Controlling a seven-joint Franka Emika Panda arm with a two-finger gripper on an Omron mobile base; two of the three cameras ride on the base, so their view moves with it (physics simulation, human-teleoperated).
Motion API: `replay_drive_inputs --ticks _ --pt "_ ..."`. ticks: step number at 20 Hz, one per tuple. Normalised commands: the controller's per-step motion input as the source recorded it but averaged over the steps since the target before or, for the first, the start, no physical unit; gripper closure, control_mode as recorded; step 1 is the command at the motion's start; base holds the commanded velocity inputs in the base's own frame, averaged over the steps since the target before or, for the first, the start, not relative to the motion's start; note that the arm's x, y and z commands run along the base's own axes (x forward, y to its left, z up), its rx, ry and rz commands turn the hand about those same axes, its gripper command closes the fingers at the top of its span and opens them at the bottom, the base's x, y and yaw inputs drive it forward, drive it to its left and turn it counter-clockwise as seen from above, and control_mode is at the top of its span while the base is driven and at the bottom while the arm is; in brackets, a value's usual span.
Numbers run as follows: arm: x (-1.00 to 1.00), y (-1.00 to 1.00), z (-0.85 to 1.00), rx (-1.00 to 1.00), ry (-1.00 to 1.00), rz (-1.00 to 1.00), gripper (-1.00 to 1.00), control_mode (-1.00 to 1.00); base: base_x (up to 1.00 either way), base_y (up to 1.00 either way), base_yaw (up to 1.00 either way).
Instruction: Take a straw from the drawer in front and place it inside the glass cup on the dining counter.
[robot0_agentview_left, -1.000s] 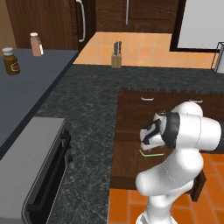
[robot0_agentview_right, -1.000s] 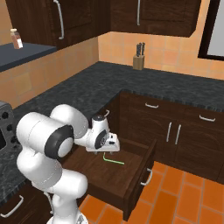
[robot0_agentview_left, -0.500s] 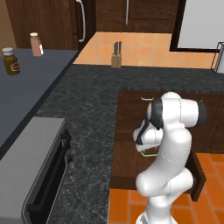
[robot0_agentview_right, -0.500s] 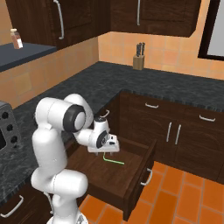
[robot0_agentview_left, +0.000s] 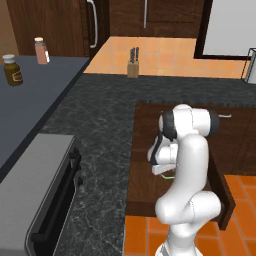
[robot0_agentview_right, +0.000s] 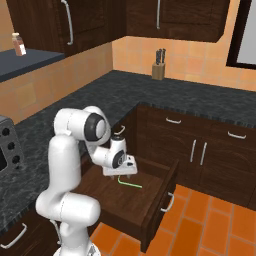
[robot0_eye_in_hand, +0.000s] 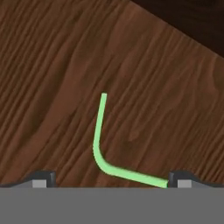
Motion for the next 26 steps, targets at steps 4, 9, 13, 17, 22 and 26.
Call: replay_drive_inputs --ticks 4,9,13,17,22,26 --pt "0.13 0.00 -0.38 0.00 0.01 0.11 -1.00 -1.00 0.00 0.00 0.00" --pt "0.03 0.00 -0.39 0.00 0.01 0.09 -1.00 -1.00 0.00 0.00 0.00" --pt "0.00 0.00 -0.46 0.00 0.00 0.07 -1.00 -1.00 0.00 0.00 0.00" --pt "0.00 0.00 -0.46 0.00 0.03 0.05 1.00 -1.00 0.00 0.00 0.00" --pt "0.00 0.00 -0.30 0.00 0.03 0.03 1.00 -1.00 0.00 0.00 0.00" --pt "0.13 -0.02 -0.18 0.01 0.06 0.00 1.00 -1.00 0.00 0.00 0.00"
